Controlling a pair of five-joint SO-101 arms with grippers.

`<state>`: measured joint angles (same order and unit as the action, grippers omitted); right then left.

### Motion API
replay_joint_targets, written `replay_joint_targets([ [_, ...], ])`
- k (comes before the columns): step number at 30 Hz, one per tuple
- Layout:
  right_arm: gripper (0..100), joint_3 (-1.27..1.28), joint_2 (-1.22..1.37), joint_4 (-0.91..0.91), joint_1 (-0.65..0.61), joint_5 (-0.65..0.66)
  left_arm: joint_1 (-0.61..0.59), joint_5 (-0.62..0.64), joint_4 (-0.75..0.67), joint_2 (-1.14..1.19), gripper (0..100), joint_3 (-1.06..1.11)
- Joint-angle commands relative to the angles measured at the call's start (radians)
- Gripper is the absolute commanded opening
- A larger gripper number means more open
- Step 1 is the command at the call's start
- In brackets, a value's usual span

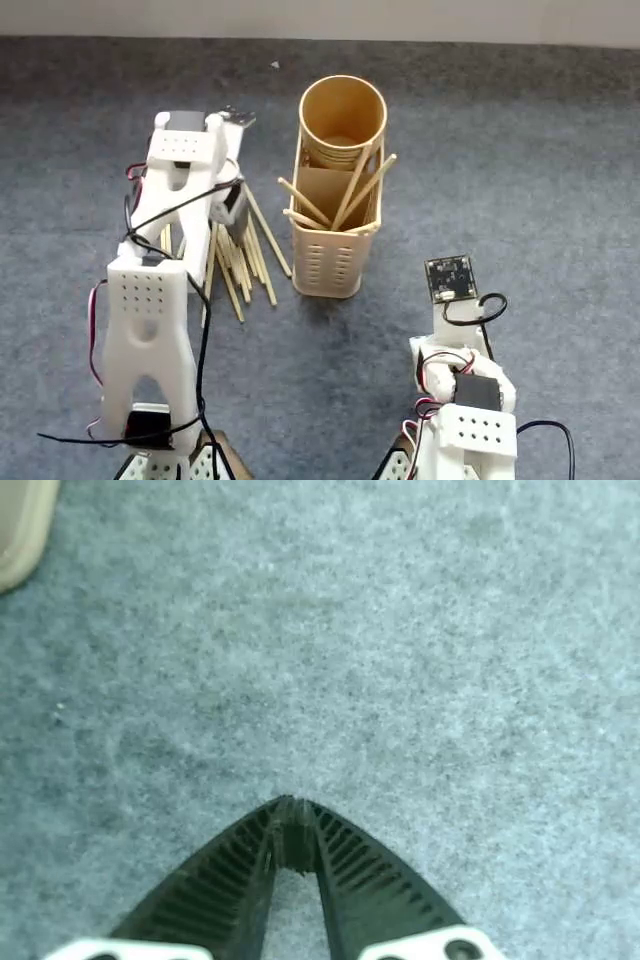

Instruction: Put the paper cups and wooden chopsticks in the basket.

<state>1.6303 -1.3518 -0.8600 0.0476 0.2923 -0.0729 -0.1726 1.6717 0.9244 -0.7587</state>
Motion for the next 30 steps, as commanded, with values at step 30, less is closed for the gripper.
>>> replay_joint_targets([
  [30, 0.5, -0.004, -0.010, 0.015, -0.022, 0.011, 0.147, 0.089, 0.052, -0.811, 4, -0.358],
])
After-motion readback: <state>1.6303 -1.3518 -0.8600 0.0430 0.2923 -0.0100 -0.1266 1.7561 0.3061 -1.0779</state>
